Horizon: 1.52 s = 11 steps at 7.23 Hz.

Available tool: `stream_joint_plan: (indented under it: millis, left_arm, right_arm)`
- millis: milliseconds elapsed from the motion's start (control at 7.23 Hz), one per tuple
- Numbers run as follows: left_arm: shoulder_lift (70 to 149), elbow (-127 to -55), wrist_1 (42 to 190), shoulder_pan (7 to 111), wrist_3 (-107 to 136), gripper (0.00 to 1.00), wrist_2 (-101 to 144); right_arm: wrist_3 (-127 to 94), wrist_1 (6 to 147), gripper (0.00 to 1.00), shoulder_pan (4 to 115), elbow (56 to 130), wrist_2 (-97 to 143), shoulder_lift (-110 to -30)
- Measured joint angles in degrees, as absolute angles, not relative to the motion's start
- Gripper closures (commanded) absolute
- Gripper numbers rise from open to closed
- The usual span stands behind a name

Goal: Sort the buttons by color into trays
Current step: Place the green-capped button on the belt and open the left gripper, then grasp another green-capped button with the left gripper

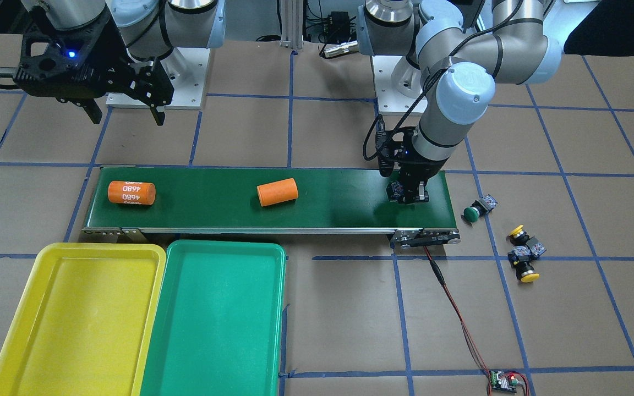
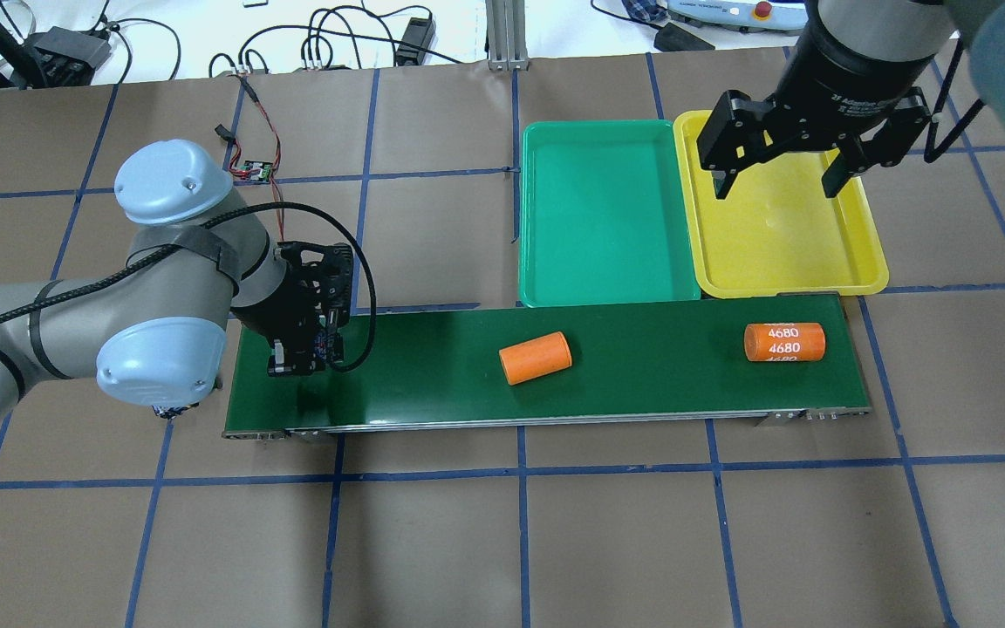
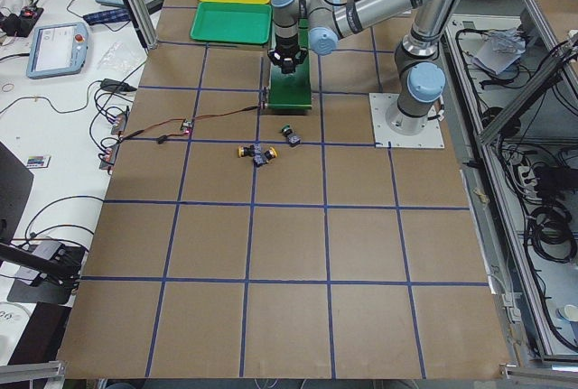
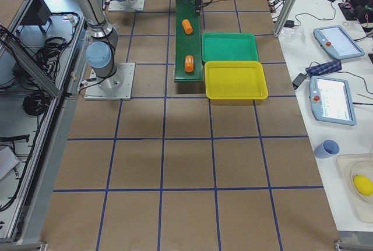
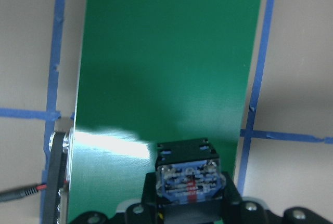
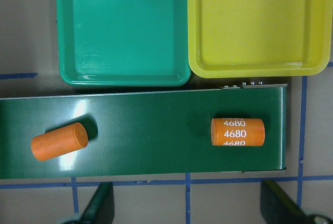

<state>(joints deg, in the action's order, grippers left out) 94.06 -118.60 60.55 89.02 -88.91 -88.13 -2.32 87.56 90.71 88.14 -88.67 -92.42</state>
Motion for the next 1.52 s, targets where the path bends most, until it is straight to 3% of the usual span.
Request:
stream_joint_plan:
  millis: [138, 277, 968, 1521]
  left_arm:
    - [94.81, -119.35, 59.41, 89.68, -87.45, 0.45, -88.02]
    - [94.78, -120.80, 58.54, 90.28, -84.48, 0.33, -87.76]
    - [91.08, -121.24, 55.81, 90.04, -81.22, 0.35, -87.77]
    - [91.31, -121.31, 59.77, 65.60, -90.17, 0.34, -87.71]
  right_arm:
    - [-2.56, 87.76, 0.00, 90.75, 88.02, -88.60, -92.49]
    - [-2.90, 88.74, 0.00, 90.83, 87.90, -88.57, -92.59]
    - [-5.88, 91.47, 0.00, 91.22, 88.36, -88.58, -94.50]
    - [-4.53, 91.43, 0.00, 91.40, 89.12, -88.76, -94.54]
